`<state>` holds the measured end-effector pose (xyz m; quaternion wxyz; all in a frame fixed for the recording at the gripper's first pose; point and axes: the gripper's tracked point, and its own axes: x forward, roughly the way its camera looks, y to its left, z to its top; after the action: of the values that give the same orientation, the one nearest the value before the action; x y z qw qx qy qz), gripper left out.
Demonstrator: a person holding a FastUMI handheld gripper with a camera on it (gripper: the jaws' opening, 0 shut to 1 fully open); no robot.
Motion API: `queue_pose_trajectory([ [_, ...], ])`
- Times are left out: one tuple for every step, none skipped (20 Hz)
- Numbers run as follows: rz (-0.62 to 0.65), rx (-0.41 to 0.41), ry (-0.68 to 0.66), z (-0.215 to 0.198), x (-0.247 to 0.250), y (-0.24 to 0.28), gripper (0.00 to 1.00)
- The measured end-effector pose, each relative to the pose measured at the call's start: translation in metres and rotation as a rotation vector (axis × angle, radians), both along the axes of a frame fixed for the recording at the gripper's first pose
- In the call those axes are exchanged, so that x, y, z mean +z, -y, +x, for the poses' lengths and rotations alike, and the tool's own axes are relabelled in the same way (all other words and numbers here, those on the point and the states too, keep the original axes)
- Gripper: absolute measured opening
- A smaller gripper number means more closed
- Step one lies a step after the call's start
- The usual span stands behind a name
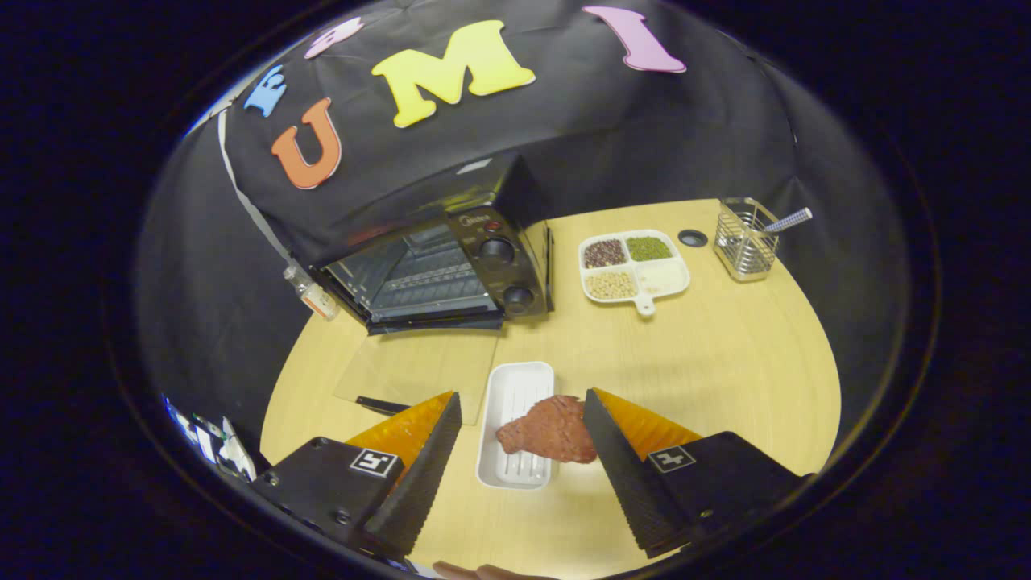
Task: Open the toaster oven, put the food inside, and close the toaster oven door.
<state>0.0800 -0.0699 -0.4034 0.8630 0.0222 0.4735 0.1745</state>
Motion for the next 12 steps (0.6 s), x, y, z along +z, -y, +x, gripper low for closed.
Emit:
queue_pose_trajectory([
  [0.001, -0.003, -0.012, 0.003, -0.004, 0.008, 0.97],
  [0.011, -0.005, -0.027, 0.003, -0.007, 0.014, 0.97],
  [0.032, -0.006, -0.045, 0.003, -0.011, 0.018, 0.97],
  [0.057, -0.001, -0.064, 0.003, -0.014, 0.019, 0.93],
  [0.084, 0.006, -0.080, 0.002, -0.016, 0.020, 0.89],
  [0.109, 0.025, -0.096, -0.001, -0.018, 0.019, 0.84],
  [0.120, 0.028, -0.110, -0.004, -0.020, 0.021, 0.79],
  [0.122, 0.026, -0.122, -0.006, -0.023, 0.024, 0.72],
  [0.124, 0.019, -0.121, -0.005, -0.025, 0.028, 0.69],
  [0.132, 0.028, -0.115, -0.004, -0.026, 0.028, 0.66],
  [0.145, 0.033, -0.119, -0.004, -0.027, 0.027, 0.63],
  [0.164, 0.035, -0.140, -0.008, -0.030, 0.025, 0.60],
])
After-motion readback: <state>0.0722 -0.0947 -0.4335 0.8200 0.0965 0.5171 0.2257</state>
